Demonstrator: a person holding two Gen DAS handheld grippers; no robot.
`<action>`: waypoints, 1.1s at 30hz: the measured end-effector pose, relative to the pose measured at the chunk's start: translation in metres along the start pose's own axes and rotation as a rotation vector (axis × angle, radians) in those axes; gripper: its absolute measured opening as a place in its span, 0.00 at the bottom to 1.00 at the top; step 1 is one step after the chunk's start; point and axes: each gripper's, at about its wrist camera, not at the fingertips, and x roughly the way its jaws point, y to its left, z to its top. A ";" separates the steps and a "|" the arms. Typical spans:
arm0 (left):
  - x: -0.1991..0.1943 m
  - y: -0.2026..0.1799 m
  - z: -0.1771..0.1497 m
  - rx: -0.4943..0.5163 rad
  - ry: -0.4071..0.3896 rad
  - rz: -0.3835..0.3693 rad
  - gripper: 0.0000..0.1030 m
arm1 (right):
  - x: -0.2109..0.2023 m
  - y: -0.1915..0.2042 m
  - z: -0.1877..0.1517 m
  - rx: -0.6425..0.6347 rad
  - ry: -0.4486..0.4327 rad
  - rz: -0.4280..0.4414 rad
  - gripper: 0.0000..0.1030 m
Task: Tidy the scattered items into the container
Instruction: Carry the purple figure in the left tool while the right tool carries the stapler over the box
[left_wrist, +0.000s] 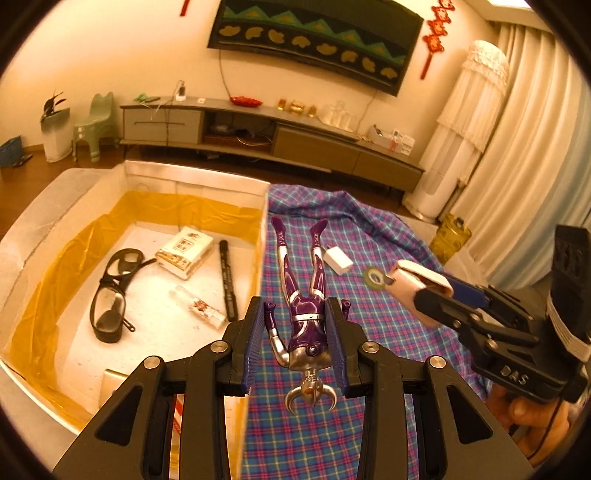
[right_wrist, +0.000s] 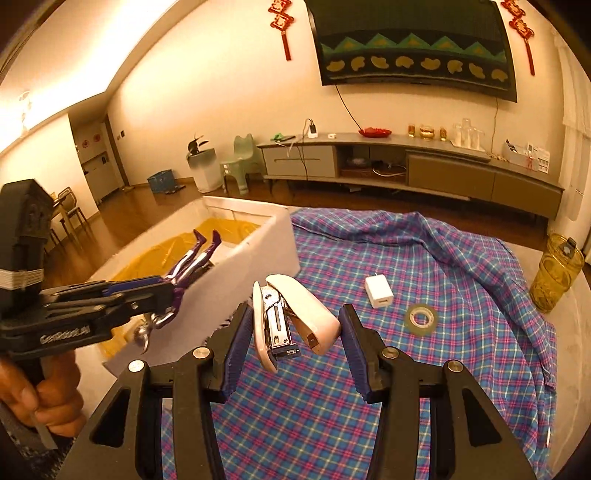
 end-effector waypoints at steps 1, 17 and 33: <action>-0.002 0.003 0.001 -0.004 -0.007 0.004 0.33 | -0.001 0.003 0.000 -0.004 -0.003 0.003 0.48; -0.017 0.047 0.015 -0.087 -0.052 0.045 0.33 | -0.004 0.054 0.007 -0.071 -0.034 0.011 0.48; -0.019 0.087 0.022 -0.213 -0.039 0.033 0.33 | 0.011 0.090 0.022 -0.111 -0.038 0.045 0.48</action>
